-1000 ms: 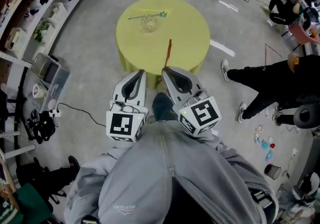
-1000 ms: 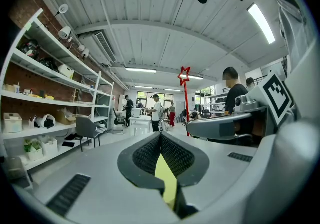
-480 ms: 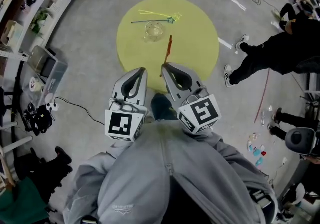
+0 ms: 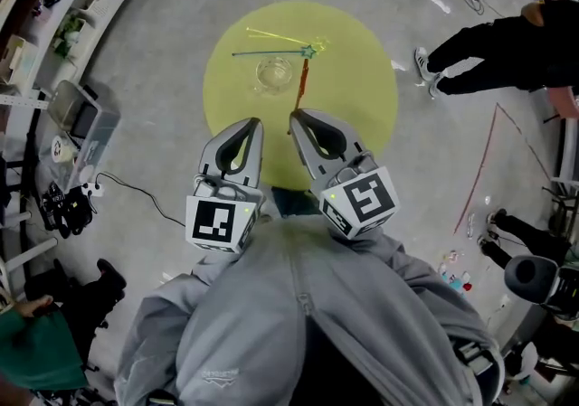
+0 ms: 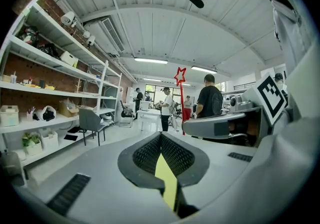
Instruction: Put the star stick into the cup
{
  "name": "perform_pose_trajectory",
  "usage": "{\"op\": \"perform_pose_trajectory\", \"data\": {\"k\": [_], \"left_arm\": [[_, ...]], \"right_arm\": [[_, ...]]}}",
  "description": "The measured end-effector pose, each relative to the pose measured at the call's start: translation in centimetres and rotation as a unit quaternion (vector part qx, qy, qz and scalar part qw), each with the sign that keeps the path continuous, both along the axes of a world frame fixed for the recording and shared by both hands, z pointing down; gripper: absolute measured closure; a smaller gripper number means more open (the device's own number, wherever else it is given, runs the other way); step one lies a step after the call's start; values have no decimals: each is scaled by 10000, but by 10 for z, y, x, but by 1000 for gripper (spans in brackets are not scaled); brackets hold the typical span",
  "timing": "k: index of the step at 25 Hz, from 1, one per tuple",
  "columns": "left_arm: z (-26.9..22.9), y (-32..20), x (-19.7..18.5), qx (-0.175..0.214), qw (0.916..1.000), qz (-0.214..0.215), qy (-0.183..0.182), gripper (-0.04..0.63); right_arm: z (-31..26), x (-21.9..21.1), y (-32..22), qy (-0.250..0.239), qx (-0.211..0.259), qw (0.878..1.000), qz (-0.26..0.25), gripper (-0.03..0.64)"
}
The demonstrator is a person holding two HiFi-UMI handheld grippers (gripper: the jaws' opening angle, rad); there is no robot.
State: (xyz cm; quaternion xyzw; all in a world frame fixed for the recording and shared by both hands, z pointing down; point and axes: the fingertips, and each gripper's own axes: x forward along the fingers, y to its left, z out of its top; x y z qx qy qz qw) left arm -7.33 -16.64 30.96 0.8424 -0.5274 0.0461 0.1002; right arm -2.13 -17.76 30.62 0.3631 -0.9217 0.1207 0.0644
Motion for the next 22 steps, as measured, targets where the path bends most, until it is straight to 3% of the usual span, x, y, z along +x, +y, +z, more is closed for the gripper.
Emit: {"op": "perform_pose_trajectory", "data": {"k": [6, 13, 22], "left_arm": [[-4, -42, 11, -15, 9999, -143, 21, 578], [2, -67, 18, -67, 9988, -302, -385, 578], [3, -66, 24, 71, 9998, -72, -145, 578]], "right_arm": [[-1, 7, -41, -59, -81, 9996, -250, 581], [11, 21, -70, -204, -64, 9988, -439, 581], [6, 19, -70, -113, 64, 9994, -331, 581]]}}
